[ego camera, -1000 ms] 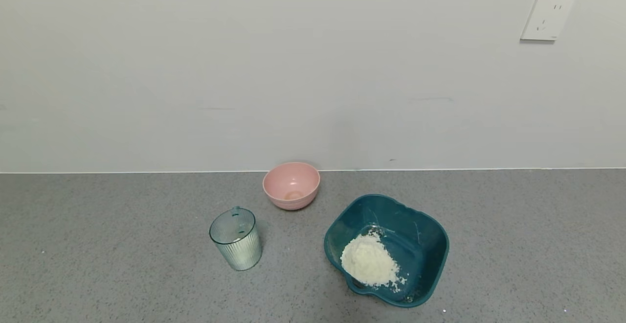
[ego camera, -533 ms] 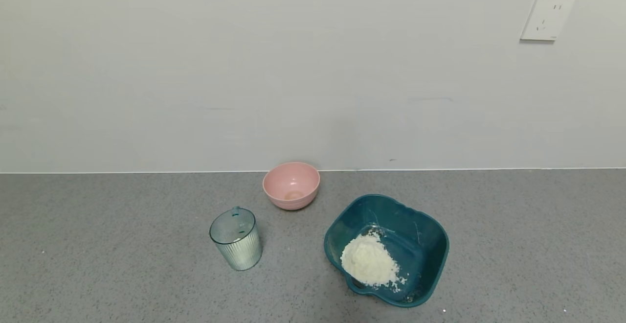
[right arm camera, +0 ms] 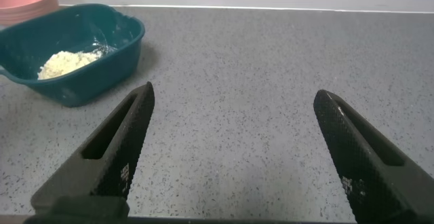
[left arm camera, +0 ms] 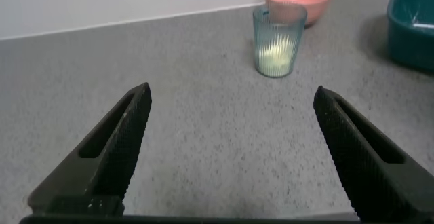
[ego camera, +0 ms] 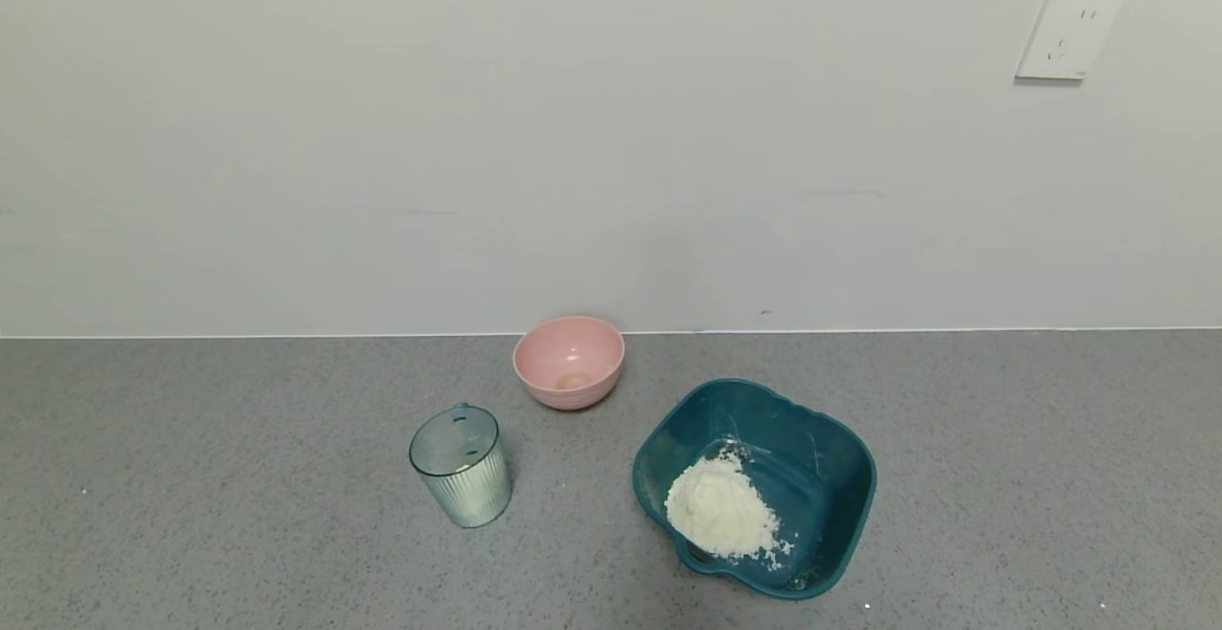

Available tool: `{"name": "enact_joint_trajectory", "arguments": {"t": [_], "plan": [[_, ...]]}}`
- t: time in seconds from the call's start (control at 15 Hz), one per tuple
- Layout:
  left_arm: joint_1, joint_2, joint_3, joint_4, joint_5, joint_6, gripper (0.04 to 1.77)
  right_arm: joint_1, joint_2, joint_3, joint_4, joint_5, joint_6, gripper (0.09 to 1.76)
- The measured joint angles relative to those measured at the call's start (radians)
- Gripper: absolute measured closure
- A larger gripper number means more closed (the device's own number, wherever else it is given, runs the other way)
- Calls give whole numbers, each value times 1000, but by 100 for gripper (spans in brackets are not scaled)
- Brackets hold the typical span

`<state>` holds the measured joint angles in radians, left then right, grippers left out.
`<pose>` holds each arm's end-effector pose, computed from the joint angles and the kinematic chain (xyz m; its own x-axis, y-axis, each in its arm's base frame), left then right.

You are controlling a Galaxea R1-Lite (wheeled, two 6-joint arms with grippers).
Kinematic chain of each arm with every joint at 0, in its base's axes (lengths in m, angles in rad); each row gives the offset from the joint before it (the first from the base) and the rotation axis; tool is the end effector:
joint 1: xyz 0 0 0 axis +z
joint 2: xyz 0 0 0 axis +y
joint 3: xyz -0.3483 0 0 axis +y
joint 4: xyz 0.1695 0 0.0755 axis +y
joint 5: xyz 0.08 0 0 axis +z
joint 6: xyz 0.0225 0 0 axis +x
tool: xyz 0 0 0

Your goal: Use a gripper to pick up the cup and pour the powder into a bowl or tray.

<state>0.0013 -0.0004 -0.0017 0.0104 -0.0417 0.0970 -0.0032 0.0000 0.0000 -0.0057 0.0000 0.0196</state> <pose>-0.0765 -0.0010 0.0749 0.9991 -0.0404 -0.0083 0.0410 0.9945 0.0965 -0.0763 0.0002 0.0761 1.0000 -0.0032 0.0057 0.0031 0.9998 0.0196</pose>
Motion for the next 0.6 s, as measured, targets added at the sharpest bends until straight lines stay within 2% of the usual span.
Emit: {"name": "enact_joint_trajectory", "arguments": {"t": [0.2,0.33,0.6], "plan": [[0,0,0,-3,18,-21,9,0,0,0,0,0,0,14],[0,0,0,-7,30,-72,9,0,0,0,0,0,0,14],[0,0,0,-8,31,-87,9,0,0,0,0,1,0,14]]}}
